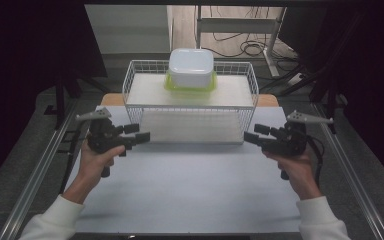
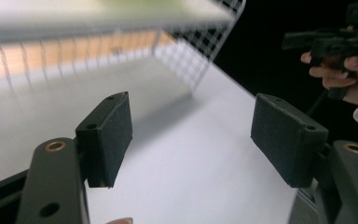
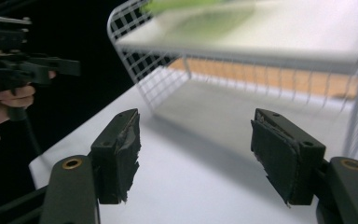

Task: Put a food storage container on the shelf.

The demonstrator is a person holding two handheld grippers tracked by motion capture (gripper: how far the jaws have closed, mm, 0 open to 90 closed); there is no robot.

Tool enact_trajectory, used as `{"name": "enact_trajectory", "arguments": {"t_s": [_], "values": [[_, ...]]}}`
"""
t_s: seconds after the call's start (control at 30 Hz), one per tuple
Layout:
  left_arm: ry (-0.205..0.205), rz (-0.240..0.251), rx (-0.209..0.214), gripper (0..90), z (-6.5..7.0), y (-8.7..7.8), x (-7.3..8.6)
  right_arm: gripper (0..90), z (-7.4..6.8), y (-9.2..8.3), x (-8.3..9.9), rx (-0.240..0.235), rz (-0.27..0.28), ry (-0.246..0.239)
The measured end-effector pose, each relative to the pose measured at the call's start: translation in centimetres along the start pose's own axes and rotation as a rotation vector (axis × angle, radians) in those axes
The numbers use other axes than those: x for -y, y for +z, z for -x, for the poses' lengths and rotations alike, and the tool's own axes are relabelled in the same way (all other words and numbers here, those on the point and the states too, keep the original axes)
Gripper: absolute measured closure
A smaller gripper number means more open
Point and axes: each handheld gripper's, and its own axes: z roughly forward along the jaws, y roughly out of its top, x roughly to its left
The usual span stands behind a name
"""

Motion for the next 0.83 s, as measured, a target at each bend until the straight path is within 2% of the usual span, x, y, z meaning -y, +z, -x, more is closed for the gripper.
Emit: {"name": "enact_trajectory", "arguments": {"t_s": [0.07,0.2,0.3,0.37,0.4,0.47,0.5,0.57,0.7,0.83], "values": [[-0.008,-0.037,-0.022,28.2,0.1,0.7,1.9,31.9,-0.4,-0.1,1.5,-0.006,-0.010,0.012],[-0.010,-0.100,-0.036,27.8,0.2,1.9,4.8,30.6,-0.9,0.3,4.8,-0.009,-0.052,0.038],[-0.015,-0.117,-0.039,27.6,-0.1,2.4,6.3,29.7,-0.9,1.0,6.7,0.028,-0.113,0.028],[-0.028,-0.122,-0.055,27.5,-0.4,2.6,7.1,29.3,-0.8,1.7,7.9,0.042,-0.141,0.028],[-0.036,-0.125,-0.058,27.5,-0.5,2.7,7.4,28.6,-0.8,2.1,8.4,0.048,-0.167,0.026],[-0.026,-0.133,-0.078,27.0,-0.7,2.7,7.6,28.1,-0.9,2.8,9.1,0.060,-0.201,0.007],[-0.024,-0.129,-0.088,27.0,-0.7,2.6,7.7,28.0,-0.9,2.9,9.2,0.058,-0.204,0.009],[-0.029,-0.123,-0.089,27.0,-0.8,2.5,7.7,27.9,-0.9,2.9,9.2,0.058,-0.194,0.014],[-0.013,-0.137,-0.104,25.9,-0.8,2.6,7.9,27.4,-0.7,2.7,9.1,0.072,-0.161,0.025],[-0.007,-0.134,-0.121,24.2,-1.0,2.7,7.9,23.0,-0.4,3.0,9.3,0.086,-0.161,0.018]]}}
